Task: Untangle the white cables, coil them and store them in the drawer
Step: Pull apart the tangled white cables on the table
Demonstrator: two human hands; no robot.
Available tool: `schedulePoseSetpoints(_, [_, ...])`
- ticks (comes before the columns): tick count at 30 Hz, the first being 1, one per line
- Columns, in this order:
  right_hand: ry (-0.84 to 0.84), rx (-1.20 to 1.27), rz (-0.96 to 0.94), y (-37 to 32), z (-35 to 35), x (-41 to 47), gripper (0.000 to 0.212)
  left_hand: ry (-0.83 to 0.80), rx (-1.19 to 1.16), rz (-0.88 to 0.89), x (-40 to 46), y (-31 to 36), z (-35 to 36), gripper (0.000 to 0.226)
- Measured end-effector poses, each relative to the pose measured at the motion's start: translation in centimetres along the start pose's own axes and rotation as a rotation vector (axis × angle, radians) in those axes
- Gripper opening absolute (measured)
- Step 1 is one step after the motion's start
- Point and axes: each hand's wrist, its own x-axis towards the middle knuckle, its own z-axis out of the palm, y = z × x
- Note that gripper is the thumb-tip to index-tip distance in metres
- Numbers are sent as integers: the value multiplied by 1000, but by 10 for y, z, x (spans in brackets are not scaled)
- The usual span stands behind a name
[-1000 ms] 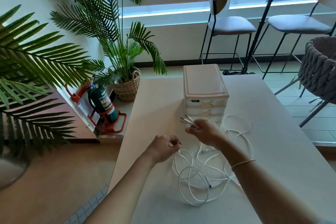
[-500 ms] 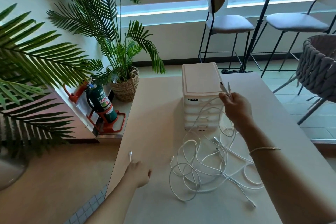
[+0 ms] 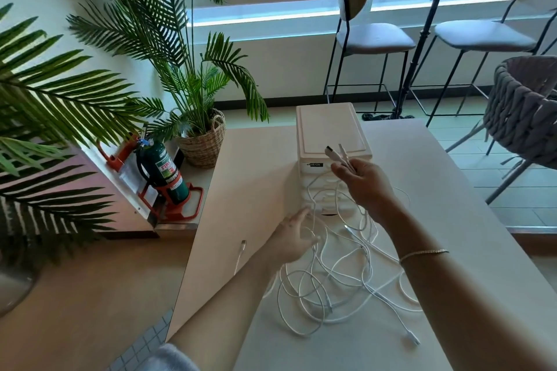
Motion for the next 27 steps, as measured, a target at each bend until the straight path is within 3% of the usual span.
schedulePoseSetpoints(3, [12,29,1,0,-3,1,36,8,-233,3,14,19,0,38])
schedulePoseSetpoints(5, [70,56,3,2,-6,2,29,-107,-325,-27,16,20,4,21])
schedulePoseSetpoints(8, [193,69,20,3,-14,5,21,-229,-172,-99,11,8,12,25])
schedulePoseSetpoints(11, [344,4,73,5,-23,4,18,-89,-145,-186,8,-12,15,16])
schedulePoseSetpoints(14, [417,-95,85,11,-26,1,23,39,-106,-174,9,-12,4,21])
schedulePoseSetpoints(16, [338,-174,39,11,-20,-1,24,74,-128,-136,11,-1,-5,22])
schedulePoseSetpoints(19, [33,-282,-42,6,-1,-9,21,66,-102,-43,13,26,-17,20])
schedulePoseSetpoints(21, [-120,-354,-58,6,11,-14,32,94,-91,18,12,42,-24,22])
schedulePoseSetpoints(24, [-218,-422,-10,10,17,-13,46,149,-184,75,9,48,-32,22])
schedulePoseSetpoints(27, [-267,-469,-11,11,8,-9,37,152,-265,86,4,37,-32,17])
